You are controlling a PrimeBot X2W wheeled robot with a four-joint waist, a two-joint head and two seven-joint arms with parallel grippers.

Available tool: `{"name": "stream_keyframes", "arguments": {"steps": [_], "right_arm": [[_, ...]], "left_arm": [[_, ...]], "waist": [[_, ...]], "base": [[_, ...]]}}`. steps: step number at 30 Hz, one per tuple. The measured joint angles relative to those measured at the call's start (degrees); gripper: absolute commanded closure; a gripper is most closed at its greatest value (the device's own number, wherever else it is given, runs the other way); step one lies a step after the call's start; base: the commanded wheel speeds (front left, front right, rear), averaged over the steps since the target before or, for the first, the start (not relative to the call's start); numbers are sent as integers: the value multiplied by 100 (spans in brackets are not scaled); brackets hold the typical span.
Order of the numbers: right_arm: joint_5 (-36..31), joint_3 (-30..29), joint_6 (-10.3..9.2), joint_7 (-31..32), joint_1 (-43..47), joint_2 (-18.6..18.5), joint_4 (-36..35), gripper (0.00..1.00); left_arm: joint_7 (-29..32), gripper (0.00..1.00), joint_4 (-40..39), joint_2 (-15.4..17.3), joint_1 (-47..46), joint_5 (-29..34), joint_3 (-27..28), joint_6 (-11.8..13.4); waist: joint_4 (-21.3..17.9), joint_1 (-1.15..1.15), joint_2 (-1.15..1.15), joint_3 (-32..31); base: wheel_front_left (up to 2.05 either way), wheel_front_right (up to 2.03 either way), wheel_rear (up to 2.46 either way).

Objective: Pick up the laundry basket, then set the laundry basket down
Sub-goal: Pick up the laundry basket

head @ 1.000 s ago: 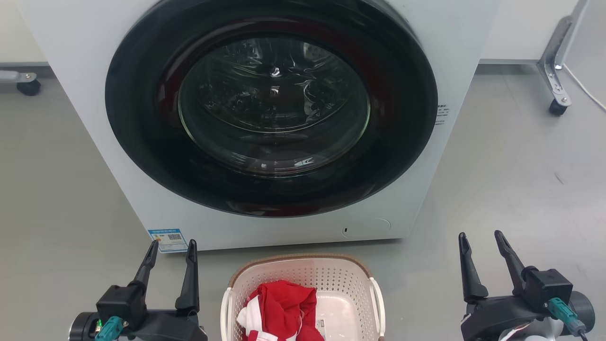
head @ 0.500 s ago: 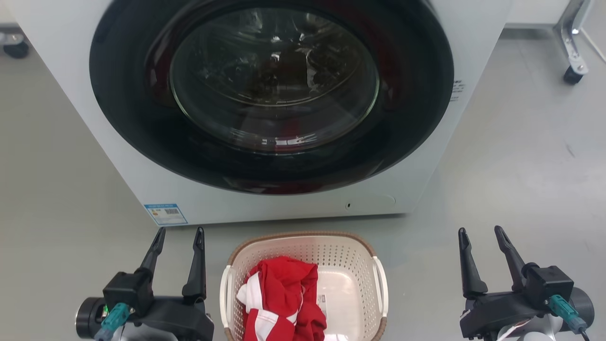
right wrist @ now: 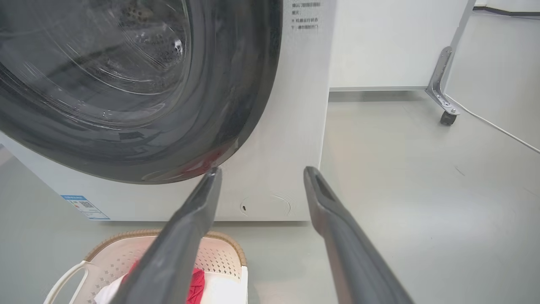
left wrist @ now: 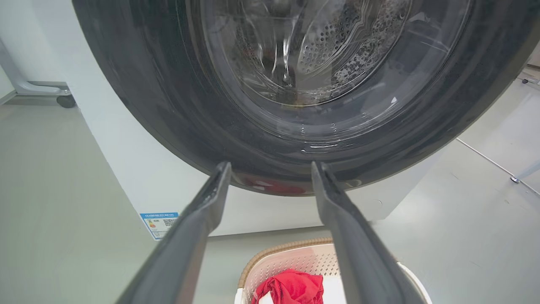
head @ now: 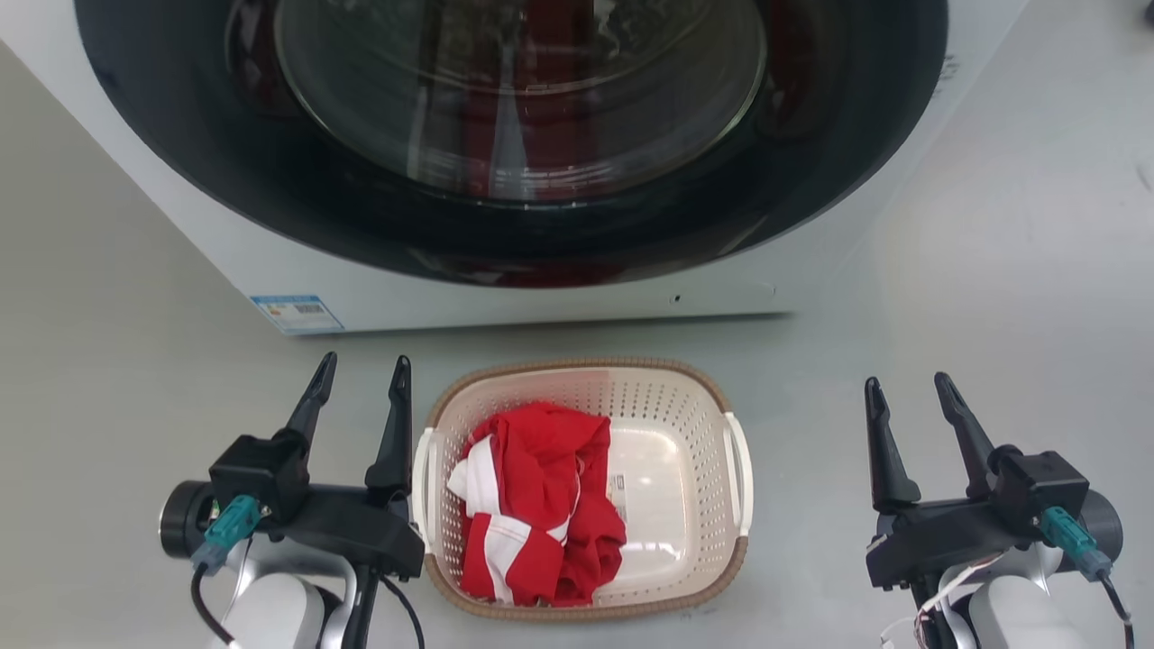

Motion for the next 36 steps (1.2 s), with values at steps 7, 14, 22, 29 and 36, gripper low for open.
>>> {"name": "stream_keyframes", "arguments": {"steps": [7,14,22,29,36], "right_arm": [[-33,1,8,0,-279,32,144,0],[-58,-19,8,0,-794,88,229,0],[-188,37,88,-1,-1600,87,534,0],[-241,88,159,-42,-2075,85,966,0],[-303,198,210,-42,-2295,105,1440,0]], "left_arm": [[57,0,225,-77,-488,-15,-24,-102],[208,0,619,-157,-1071,-41,-59,-218],[352,0,1044,-207,-1819,-60,-47,-350],[414,0,1585,-293,-2370,-97,-59,-458],[468,0,2220,-400,-2525,-163,-123,-620]], "waist": [[41,0,0,576],[122,0,0,1250],[205,0,0,1936],[259,0,1,2487],[293,0,0,2901]], "base": [[0,0,0],[0,0,0],[0,0,0],[0,0,0],[0,0,0]]}}
